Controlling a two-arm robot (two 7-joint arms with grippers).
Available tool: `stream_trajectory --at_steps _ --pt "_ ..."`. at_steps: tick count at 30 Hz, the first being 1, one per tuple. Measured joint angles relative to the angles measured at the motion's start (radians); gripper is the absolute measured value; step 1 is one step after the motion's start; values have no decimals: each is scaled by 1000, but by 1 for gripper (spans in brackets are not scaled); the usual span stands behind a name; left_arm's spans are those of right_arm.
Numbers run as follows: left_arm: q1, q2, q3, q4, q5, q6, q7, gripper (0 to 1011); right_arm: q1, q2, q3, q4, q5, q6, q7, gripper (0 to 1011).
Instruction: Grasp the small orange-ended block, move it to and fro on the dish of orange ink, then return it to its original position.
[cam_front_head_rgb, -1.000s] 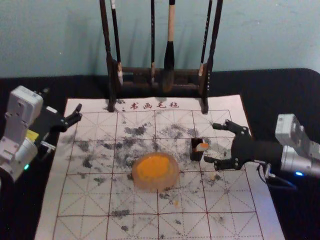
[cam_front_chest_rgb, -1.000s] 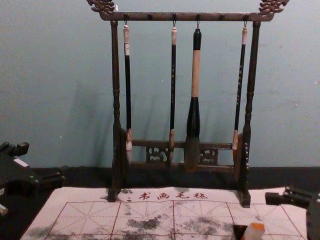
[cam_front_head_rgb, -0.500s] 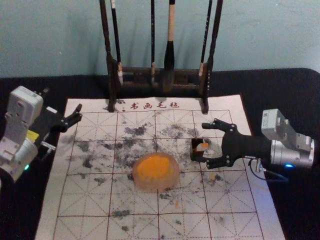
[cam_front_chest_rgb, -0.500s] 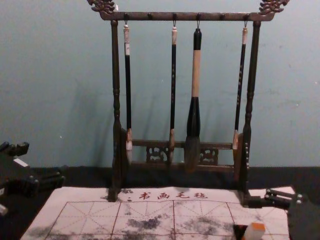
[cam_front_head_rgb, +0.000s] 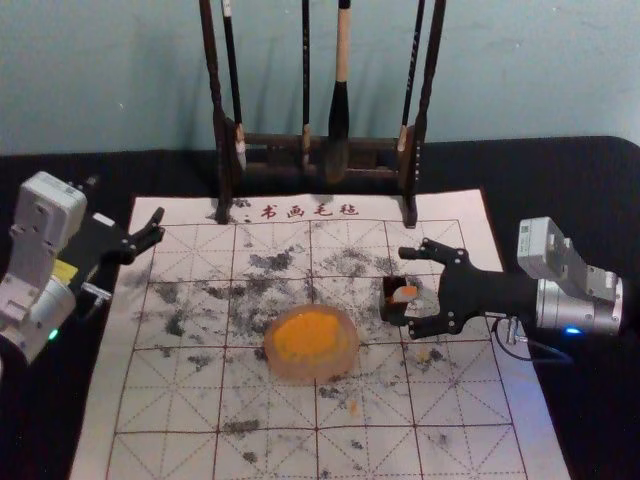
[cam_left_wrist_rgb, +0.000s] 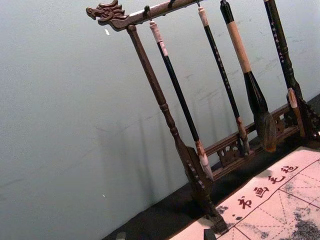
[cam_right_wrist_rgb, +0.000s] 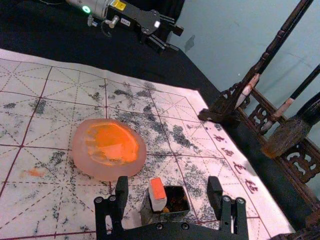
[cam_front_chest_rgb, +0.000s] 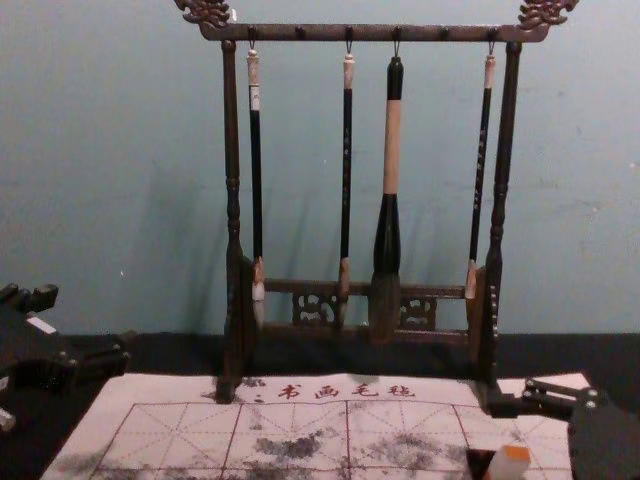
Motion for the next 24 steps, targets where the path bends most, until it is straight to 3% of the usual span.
stream_trajectory --at_steps 9,13,20,24 --pt "0 0 0 0 0 0 0 1001 0 -1 0 1 1 1 1 1002" --pt "0 0 0 0 0 0 0 1001 0 -1 0 1 1 1 1 941" --pt "0 0 0 0 0 0 0 1001 1 -1 0 2 1 1 1 760" --pt "0 0 0 0 0 0 0 1001 1 -1 0 2 1 2 1 603"
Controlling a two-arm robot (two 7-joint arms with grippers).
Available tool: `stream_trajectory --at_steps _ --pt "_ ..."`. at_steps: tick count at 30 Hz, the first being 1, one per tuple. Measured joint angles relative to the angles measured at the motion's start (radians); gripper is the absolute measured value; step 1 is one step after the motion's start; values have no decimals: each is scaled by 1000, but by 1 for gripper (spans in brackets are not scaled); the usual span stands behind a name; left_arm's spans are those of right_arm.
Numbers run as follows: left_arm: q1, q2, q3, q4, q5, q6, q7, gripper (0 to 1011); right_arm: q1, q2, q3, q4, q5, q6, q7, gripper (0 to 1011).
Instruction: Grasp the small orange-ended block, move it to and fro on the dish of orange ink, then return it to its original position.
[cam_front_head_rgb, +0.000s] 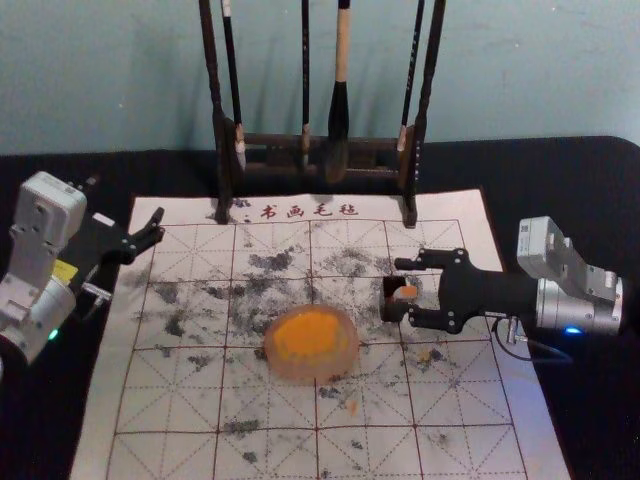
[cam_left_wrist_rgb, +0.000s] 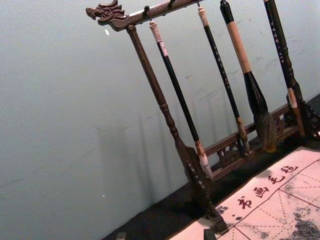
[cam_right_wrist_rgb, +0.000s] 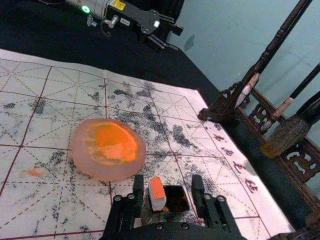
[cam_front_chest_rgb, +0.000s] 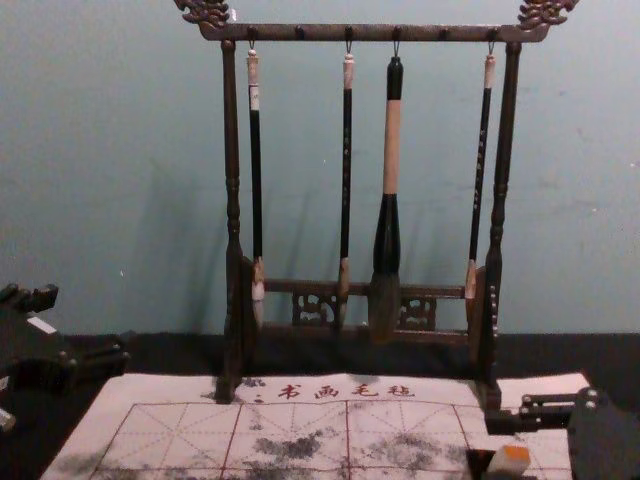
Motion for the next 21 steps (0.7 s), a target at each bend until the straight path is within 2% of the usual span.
stream_trajectory --at_steps 4,5,6,15,21 --pt "0 0 0 0 0 0 0 1001 0 0 0 0 0 0 0 481" --pt "0 0 0 0 0 0 0 1001 0 0 0 0 0 0 0 481" --pt "0 0 0 0 0 0 0 1001 0 0 0 0 0 0 0 417" --pt "0 0 0 0 0 0 0 1001 0 0 0 0 0 0 0 138" --pt "0 0 0 0 0 0 0 1001 0 0 0 0 0 0 0 134"
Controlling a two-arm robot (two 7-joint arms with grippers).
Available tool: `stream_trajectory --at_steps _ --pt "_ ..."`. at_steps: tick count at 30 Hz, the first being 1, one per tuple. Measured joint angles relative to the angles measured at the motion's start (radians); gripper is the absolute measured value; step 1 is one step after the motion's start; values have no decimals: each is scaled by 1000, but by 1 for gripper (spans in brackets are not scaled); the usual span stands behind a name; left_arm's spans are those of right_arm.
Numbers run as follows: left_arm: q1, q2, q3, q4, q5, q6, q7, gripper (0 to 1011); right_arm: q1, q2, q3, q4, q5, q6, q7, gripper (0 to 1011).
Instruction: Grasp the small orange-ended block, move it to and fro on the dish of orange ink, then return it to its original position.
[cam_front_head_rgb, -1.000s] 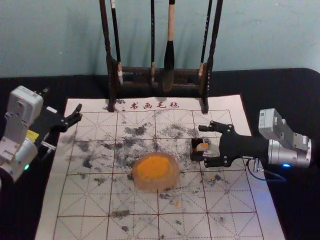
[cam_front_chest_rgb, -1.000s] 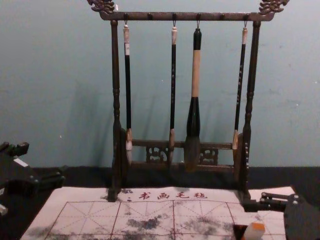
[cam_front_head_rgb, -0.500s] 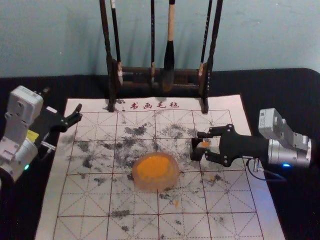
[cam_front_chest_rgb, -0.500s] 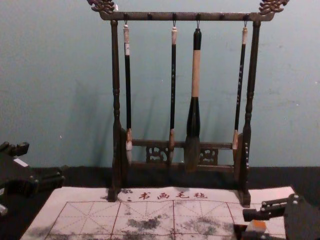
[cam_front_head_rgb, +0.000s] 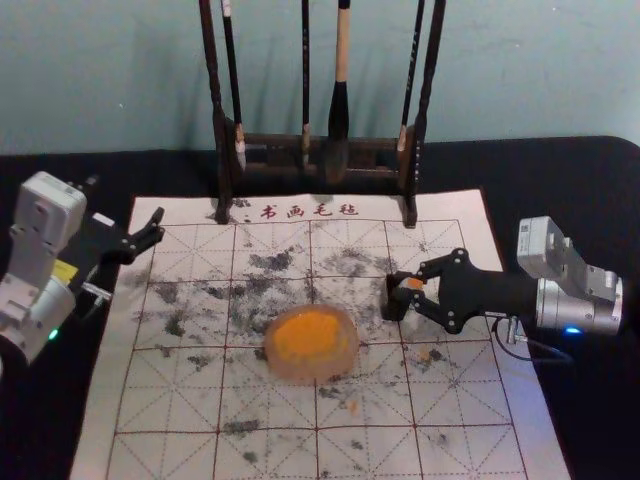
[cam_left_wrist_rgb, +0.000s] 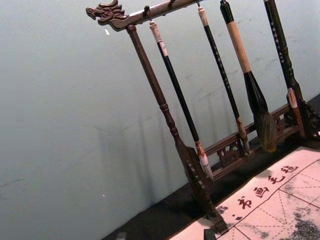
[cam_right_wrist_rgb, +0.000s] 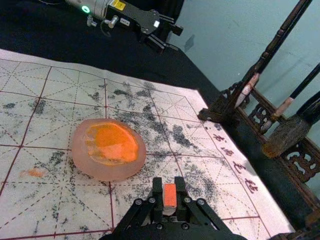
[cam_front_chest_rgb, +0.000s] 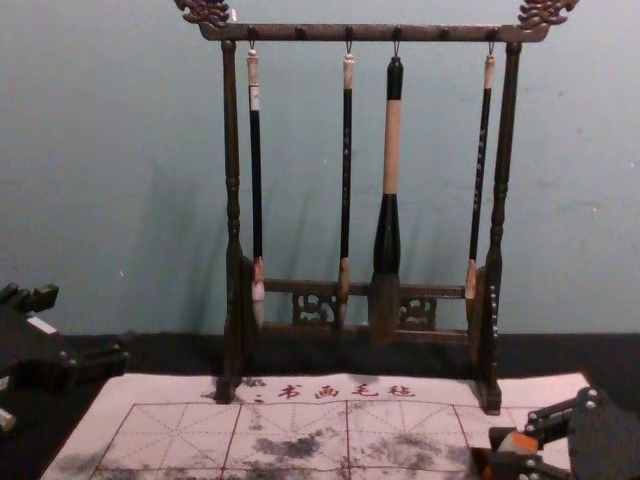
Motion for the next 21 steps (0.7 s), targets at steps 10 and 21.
stream_trajectory --at_steps 10,21 --pt "0 0 0 0 0 0 0 1001 -6 -1 11 -14 26 21 1 134" --pt "0 0 0 0 0 0 0 1001 -32 35 36 -108 105 85 38 134"
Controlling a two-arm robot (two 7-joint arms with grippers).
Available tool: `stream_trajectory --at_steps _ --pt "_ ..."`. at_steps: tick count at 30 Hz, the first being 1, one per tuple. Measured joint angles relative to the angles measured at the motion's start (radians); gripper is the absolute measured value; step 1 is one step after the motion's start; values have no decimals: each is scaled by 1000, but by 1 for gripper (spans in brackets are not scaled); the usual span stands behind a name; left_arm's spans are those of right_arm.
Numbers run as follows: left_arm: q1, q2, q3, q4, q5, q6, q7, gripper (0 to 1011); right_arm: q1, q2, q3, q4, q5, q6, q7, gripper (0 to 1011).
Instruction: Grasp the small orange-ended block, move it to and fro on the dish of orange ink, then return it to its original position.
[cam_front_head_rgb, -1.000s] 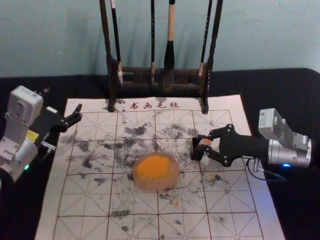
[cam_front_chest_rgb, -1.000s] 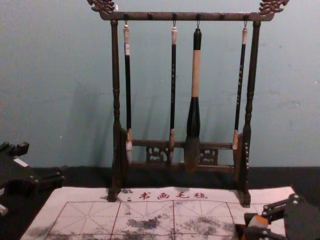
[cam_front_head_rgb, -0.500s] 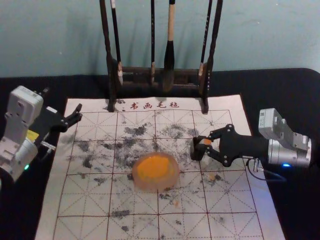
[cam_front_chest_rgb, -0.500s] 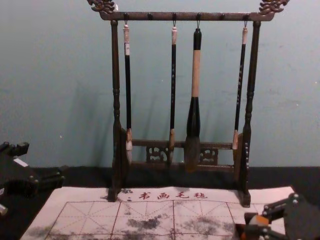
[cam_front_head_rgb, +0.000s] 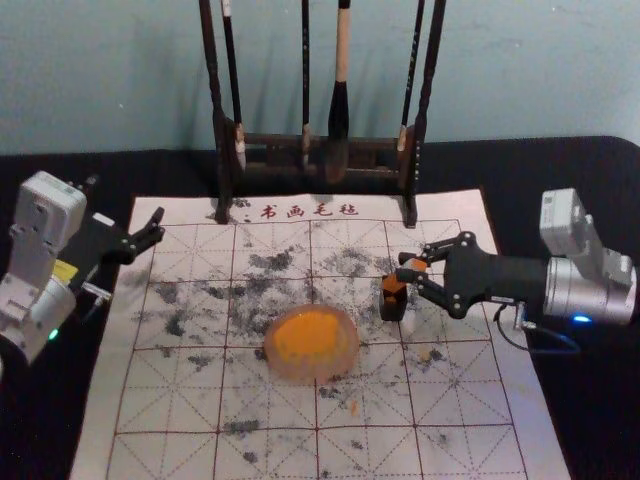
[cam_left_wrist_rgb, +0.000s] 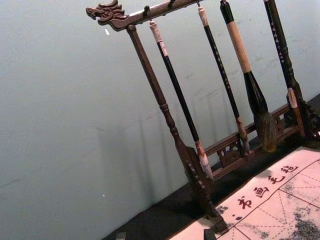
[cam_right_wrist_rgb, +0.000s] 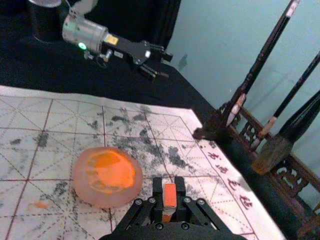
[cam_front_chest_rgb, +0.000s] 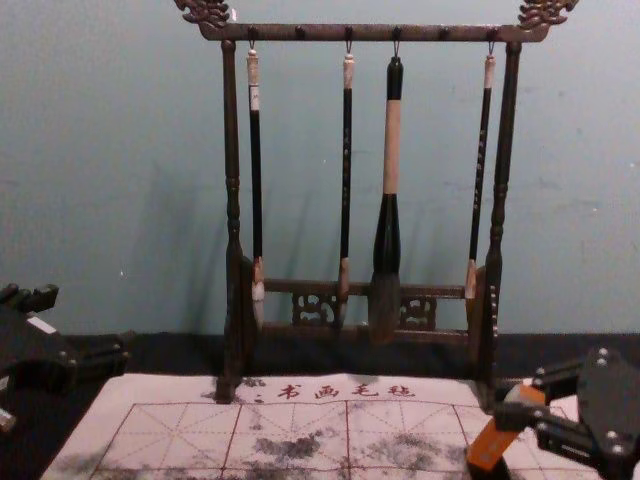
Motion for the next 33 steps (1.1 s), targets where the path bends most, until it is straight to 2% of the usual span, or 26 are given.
stream_trajectory --at_steps 6,12,20,33 --pt "0 0 0 0 0 0 0 1001 7 29 -2 -45 27 24 37 134" --pt "0 0 0 0 0 0 0 1001 33 42 -19 -62 40 38 74 134" --pt "0 0 0 0 0 0 0 1001 68 30 -41 -52 56 39 100 134" --pt "0 0 0 0 0 0 0 1001 106 8 -65 -34 64 31 107 134"
